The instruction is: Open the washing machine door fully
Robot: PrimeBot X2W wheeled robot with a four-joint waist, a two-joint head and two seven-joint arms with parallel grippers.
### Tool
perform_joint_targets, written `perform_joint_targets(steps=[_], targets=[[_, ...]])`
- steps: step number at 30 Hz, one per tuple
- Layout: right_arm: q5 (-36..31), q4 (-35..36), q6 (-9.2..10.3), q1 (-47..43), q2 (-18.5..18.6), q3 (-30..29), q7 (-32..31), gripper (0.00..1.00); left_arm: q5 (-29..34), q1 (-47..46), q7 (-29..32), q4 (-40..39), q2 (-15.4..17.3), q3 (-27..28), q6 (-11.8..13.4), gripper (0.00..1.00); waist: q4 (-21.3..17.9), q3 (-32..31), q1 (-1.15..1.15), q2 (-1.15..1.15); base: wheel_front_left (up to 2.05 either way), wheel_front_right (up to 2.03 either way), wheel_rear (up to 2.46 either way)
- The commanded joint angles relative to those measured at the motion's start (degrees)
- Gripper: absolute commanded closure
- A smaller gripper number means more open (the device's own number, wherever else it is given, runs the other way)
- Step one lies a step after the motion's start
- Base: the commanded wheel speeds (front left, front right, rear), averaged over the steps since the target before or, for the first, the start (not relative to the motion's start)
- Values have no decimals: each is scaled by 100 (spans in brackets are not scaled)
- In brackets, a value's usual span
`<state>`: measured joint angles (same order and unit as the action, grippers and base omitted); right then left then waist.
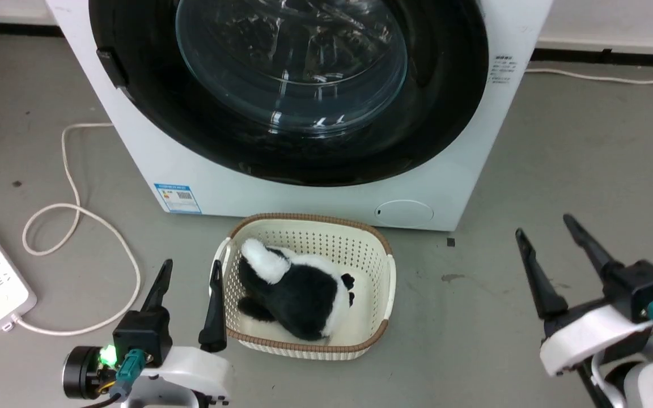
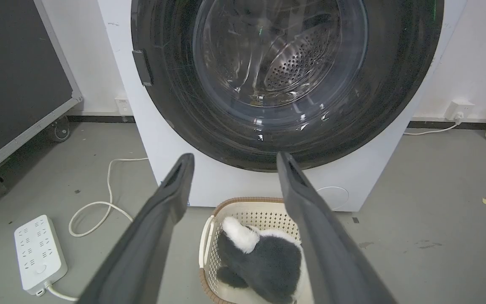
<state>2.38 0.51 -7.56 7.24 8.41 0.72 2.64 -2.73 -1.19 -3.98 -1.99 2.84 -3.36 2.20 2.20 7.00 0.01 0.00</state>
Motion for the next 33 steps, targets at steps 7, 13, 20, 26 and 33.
perform_joint_targets(steps=[7, 13, 20, 26, 33], targets=[[283, 33, 3, 549, 227, 36, -58, 100, -74, -185, -140, -87, 3, -127, 100, 0, 105, 214, -1, 0, 0, 0, 0], [686, -82, 3, 1013, 260, -17, -163, 100, -113, -275, -212, -137, 3, -191, 146, 0, 181, 384, -1, 0, 0, 0, 0], [1370, -363, 3, 1704, 247, -244, -454, 100, -193, -419, -295, -203, 3, -301, 222, 0, 323, 607, -1, 0, 0, 0, 0], [1991, -759, 4, 2380, 183, -570, -828, 100, -263, -506, -367, -255, 3, -394, 299, 0, 444, 806, -1, 0, 0, 0, 0], [2516, -1327, 4, 3107, 104, -949, -1368, 100, -312, -580, -439, -300, 3, -467, 351, 0, 544, 992, -1, 0, 0, 0, 0]])
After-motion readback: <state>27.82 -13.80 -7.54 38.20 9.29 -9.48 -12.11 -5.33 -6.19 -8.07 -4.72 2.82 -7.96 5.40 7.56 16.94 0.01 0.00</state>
